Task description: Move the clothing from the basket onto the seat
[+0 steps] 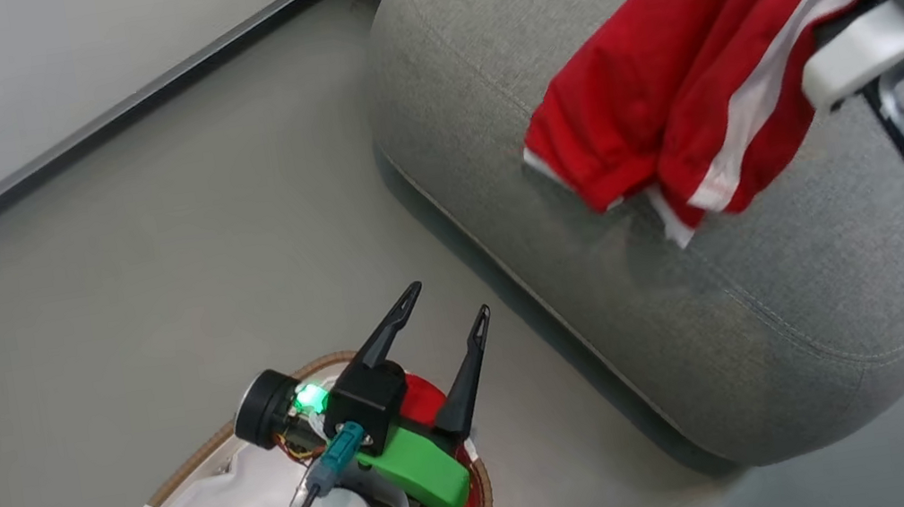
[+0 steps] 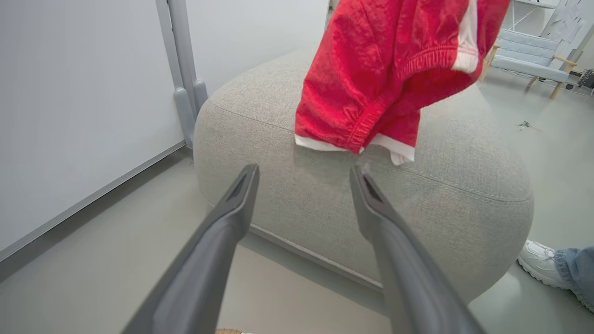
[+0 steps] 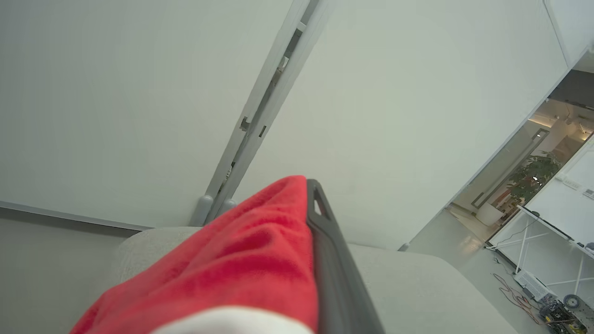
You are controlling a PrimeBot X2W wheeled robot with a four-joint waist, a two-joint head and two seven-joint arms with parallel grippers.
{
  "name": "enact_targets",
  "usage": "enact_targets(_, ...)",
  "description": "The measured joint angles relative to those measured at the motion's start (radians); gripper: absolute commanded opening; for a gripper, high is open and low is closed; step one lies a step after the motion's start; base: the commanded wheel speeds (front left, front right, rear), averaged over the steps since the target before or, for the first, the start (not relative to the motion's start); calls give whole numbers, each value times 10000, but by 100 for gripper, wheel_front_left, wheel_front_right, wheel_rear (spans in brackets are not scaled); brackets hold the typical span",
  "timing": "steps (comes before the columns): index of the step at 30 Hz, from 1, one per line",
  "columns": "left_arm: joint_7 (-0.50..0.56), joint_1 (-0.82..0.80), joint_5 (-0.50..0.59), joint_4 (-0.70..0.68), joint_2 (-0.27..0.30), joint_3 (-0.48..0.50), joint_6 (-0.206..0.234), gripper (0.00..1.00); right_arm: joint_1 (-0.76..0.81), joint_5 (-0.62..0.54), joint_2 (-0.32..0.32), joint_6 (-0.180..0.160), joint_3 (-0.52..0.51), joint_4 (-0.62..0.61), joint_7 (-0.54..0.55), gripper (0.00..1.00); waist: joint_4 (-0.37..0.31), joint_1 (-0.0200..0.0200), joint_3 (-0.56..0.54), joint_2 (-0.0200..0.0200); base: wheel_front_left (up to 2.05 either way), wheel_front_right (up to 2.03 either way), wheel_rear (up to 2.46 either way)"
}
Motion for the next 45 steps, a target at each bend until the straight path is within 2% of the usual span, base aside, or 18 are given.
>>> enact_targets(9,0,-825,353,-349,541,380,2,100,-2457,46,-1348,0,-920,184,0,0,483,0,1440,0,0,0,0)
enact_targets(15,0,-1221,577,-652,794,663,46,100,-2981,98,-1590,-2,-1638,763,-2,0,825,1,2462,0,0,0,0)
enact_targets(18,0,-1364,623,-765,894,746,48,100,-2988,100,-1492,-2,-1941,1095,-6,0,981,1,2897,0,0,0,0)
enact_targets(25,0,-1541,780,-878,1055,719,109,100,-2441,-2,-729,0,-2658,1712,-13,0,1268,2,3865,0,0,0,0)
enact_targets(32,0,-1563,780,-800,1097,587,121,100,-1595,-173,-128,0,-3072,1921,-13,0,1320,2,4274,0,0,0,0)
enact_targets(33,0,-1590,779,-792,1099,570,121,100,-1503,-182,-113,0,-3156,1910,-13,9,1308,2,4266,0,0,0,0)
enact_targets(34,0,-1613,777,-792,1097,562,121,100,-1420,-194,-111,0,-3208,1873,-13,35,1298,2,4254,0,0,0,0)
enact_targets(35,0,-1629,773,-790,1099,558,121,100,-1320,-222,-88,-2,-3256,1818,-13,49,1283,2,4240,0,0,0,0)
enact_targets(36,0,-1632,767,-777,1104,558,121,100,-1216,-242,-44,0,-3308,1751,-13,100,1269,2,4223,0,0,0,0)
enact_targets(45,0,-1624,623,-686,1058,537,123,100,-142,-274,171,0,-3653,1244,-12,100,1221,1,3868,0,0,0,0)
